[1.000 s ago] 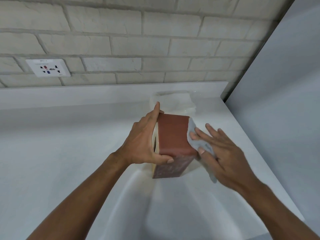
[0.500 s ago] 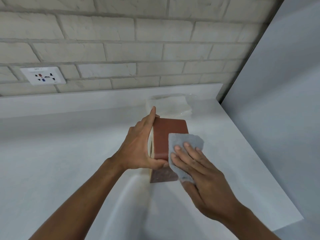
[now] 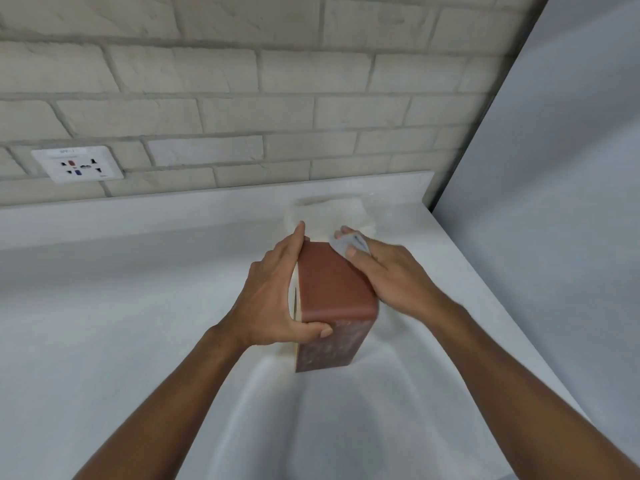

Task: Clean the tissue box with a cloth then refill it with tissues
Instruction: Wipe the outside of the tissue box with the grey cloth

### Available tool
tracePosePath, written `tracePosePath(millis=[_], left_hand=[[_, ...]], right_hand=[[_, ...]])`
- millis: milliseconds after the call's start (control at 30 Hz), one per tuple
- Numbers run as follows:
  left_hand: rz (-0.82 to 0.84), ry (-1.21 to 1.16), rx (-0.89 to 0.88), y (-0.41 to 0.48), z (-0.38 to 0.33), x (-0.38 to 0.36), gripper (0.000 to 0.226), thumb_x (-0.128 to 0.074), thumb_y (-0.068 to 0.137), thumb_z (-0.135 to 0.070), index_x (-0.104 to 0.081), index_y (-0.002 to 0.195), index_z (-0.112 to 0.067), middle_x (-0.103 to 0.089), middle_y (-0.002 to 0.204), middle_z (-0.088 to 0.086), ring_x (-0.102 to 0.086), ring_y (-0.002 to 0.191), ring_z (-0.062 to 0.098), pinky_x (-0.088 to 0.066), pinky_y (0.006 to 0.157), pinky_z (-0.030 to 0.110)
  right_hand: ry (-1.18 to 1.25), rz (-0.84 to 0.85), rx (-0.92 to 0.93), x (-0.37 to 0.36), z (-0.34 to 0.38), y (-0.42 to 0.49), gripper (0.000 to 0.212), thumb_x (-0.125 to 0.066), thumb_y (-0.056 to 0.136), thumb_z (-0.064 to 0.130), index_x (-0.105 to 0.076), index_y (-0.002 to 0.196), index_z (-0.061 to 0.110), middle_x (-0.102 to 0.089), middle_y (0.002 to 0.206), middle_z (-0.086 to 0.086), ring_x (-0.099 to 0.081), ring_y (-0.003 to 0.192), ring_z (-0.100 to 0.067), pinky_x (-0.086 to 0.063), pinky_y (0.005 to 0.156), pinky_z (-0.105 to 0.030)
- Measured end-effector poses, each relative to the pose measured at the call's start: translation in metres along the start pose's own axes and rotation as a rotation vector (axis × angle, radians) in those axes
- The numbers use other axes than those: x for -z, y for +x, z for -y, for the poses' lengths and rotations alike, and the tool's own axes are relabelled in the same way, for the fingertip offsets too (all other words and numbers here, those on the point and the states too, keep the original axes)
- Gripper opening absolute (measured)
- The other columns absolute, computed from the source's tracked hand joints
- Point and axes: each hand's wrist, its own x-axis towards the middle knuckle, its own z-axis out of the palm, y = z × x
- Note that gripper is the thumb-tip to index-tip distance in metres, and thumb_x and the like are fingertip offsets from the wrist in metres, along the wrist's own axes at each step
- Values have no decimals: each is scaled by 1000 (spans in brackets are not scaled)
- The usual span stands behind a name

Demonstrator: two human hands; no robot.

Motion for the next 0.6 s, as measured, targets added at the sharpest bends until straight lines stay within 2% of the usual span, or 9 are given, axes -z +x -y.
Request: tracePosePath(millis=[33, 100, 200, 267, 333, 367, 467, 533, 600], left_hand=[[-1, -5, 3, 0, 0, -1, 149, -72, 50, -82, 8, 165, -32, -26, 163, -8, -33, 146, 15, -31, 116, 51], [-6, -25, -4, 1, 1, -2, 145, -73, 50, -81, 5, 164, -36, -24, 165, -8, -33, 147, 16, -33, 116, 52], [-8, -69, -13, 0, 1, -4, 141, -76, 52, -76, 2, 163, -39, -23, 166, -8, -33, 149, 18, -34, 116, 55], [-9, -93, -14, 0, 1, -5, 140, -77, 53, -75, 2, 163, -40, -22, 166, -8, -31, 150, 18, -32, 118, 55], [-9, -113, -16, 2, 1, -4, 139, -77, 54, -75, 3, 163, -42, -23, 164, -8, -30, 151, 17, -31, 119, 55], [-10, -125, -15, 3, 1, -4, 139, -77, 54, -75, 3, 163, -43, -24, 163, -8, -31, 150, 16, -31, 119, 55], [-21, -240, 47, 9, 0, 2, 133, -75, 57, -78, -1, 163, -45, -31, 156, -8, -37, 145, 13, -32, 120, 54], [-47, -337, 102, 12, -1, 7, 126, -70, 58, -84, -9, 163, -48, -38, 150, -11, -41, 141, 10, -31, 120, 53], [-67, -367, 134, 14, -1, 11, 122, -61, 57, -96, -16, 161, -51, -42, 146, -12, -44, 139, 10, -32, 120, 53]], right_hand=[[-30, 0, 66, -4, 0, -17, 40, -38, 104, 47, -51, 140, 38, -48, 147, 16, -44, 134, -4, -36, 108, -24], [-13, -86, 229, -15, 0, -55, 43, -39, 104, 41, -42, 146, 36, -34, 155, 21, -24, 145, 2, -25, 118, -22], [-21, -135, 337, -24, -15, -102, 43, -42, 100, 28, -53, 141, 25, -45, 150, 18, -33, 144, -5, -25, 117, -22], [122, -167, 227, -18, -16, -118, 35, -49, 96, 27, -67, 126, 31, -62, 134, 18, -51, 130, -2, -36, 106, -16], [524, -286, -55, -7, -10, -115, 25, -55, 89, 32, -78, 98, 29, -76, 98, 15, -68, 93, 0, -48, 76, -10], [705, -364, -184, -2, -11, -109, 23, -57, 90, 33, -78, 92, 24, -77, 88, 12, -70, 83, -3, -50, 68, -12], [1140, -534, -382, 12, -14, -89, 26, -58, 95, 31, -73, 109, 16, -76, 107, 0, -72, 100, -16, -55, 86, -34], [1189, -611, -392, 17, -14, -80, 26, -61, 94, 33, -73, 110, 16, -76, 108, -1, -72, 101, -19, -53, 94, -43], [1087, -570, -370, 17, -15, -75, 25, -55, 98, 36, -77, 103, 24, -77, 102, 3, -73, 94, -15, -49, 95, -41]])
